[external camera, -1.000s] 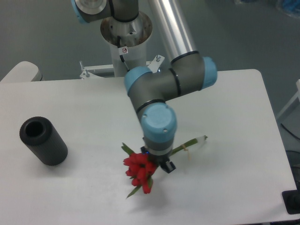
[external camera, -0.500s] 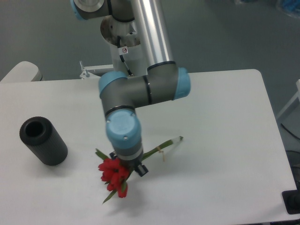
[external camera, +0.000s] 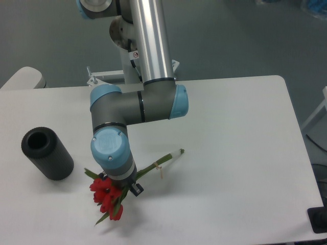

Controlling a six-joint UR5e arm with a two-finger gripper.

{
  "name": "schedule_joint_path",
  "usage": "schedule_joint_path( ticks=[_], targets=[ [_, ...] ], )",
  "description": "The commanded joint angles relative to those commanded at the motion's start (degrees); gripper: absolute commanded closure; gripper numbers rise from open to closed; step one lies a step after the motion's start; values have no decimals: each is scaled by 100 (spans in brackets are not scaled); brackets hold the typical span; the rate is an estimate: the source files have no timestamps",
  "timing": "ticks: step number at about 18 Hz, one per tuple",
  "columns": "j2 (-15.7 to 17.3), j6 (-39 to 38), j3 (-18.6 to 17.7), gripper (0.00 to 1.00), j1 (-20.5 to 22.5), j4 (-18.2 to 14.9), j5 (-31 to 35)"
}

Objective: Place the flowers on the table
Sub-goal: 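Move the held tulips toward the black vase and lower them, then lay the tulips flat on the table and open the gripper, then raise the open gripper and withdraw it away from the tulips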

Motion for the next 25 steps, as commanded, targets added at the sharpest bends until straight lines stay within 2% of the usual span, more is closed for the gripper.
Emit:
schedule_joint_path(
  ticks=[1,5,12,16,25],
  targets=[
    [0,9,0,0,0,0,0],
    [0,-26,-53,0,0,246,9],
    [17,105,-44,0,52,281,-9],
    [114,895,-53,0,298,255,17],
    [123,1959,-44,0,940,272,35]
  ],
)
